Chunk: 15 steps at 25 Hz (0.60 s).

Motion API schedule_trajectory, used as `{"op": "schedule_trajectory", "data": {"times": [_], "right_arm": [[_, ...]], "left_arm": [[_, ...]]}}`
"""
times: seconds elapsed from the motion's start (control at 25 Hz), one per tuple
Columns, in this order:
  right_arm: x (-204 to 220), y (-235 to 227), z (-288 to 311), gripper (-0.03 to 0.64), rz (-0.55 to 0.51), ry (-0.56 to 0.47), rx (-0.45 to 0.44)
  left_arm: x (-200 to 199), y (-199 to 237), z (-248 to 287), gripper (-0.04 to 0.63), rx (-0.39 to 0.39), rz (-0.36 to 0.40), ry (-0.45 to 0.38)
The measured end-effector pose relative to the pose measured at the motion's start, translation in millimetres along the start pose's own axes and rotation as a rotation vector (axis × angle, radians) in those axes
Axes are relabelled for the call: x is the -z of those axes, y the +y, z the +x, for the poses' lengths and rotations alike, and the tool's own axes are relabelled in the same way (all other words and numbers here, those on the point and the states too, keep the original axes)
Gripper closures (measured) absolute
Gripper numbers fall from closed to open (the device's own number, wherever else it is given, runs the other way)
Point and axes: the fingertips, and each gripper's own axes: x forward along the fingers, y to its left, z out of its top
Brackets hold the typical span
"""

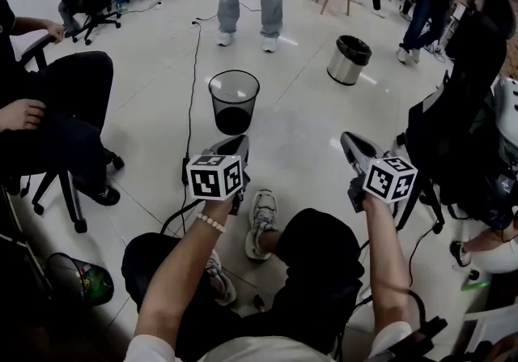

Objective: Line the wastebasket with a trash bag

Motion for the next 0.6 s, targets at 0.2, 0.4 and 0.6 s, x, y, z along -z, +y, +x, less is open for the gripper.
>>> {"op": "schedule_trajectory", "data": {"times": [0.2, 0.4, 0.6], "right_arm": [[27, -19, 26, 0.585, -0.003, 0.02, 0.027], [54, -57, 54, 0.567, 0.022, 0.066, 0.065], [96, -92, 86, 0.501, 0.046, 0.156, 0.094]], "left_arm": [[11, 11, 34, 0.583, 0.009, 0.032, 0.041], [33, 31, 84, 0.583, 0.006, 0.044, 0.107], [58, 63, 130, 0.529, 0.026, 0.006, 0.131]]}}
